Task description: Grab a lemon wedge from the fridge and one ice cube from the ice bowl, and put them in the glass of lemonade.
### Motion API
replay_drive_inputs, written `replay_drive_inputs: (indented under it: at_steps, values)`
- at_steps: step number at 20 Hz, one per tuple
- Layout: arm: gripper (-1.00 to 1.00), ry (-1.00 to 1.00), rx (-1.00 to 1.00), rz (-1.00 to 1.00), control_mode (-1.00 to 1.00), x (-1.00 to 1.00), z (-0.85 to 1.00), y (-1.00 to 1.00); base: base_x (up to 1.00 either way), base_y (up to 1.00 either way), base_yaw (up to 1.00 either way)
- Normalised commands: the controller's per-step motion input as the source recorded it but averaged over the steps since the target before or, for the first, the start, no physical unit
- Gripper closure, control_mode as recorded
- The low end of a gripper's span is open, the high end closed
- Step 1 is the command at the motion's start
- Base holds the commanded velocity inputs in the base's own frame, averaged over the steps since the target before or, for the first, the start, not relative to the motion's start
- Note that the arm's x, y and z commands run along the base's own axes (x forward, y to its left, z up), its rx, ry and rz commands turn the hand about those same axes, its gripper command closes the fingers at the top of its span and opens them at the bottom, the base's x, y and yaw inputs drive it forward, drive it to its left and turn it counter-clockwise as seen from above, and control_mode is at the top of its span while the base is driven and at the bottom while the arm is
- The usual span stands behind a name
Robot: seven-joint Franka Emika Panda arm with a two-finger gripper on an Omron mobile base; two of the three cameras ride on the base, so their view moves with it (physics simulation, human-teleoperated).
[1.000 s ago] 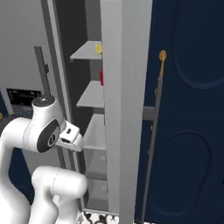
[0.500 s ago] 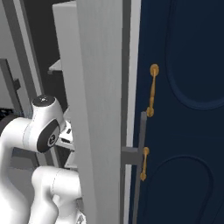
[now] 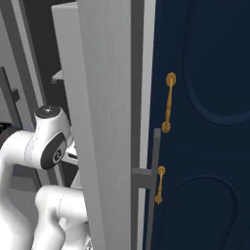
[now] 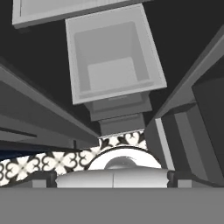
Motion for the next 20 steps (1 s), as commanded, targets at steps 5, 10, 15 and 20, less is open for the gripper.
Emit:
replay_drive_inputs:
  at_steps: [5, 10, 15, 20]
  values:
    - [-1.0, -0.16, -0.09, 0.03, -1.0, -0.05, 0.71, 0.21, 0.0, 0.0, 0.0]
    - [-1.0, -0.27, -0.12, 0.07, -1.0, -0.01, 0.65, 0.15, 0.0, 0.0, 0.0]
    - [-1.0, -0.32, -0.01, 0.12, -1.0, -0.03, 0.49, 0.0, 0.0, 0.0, 0.0]
    - [-1.0, -0.26, 0.0, 0.13, -1.0, -0.05, 0.4, 0.0, 0.0, 0.0, 0.0]
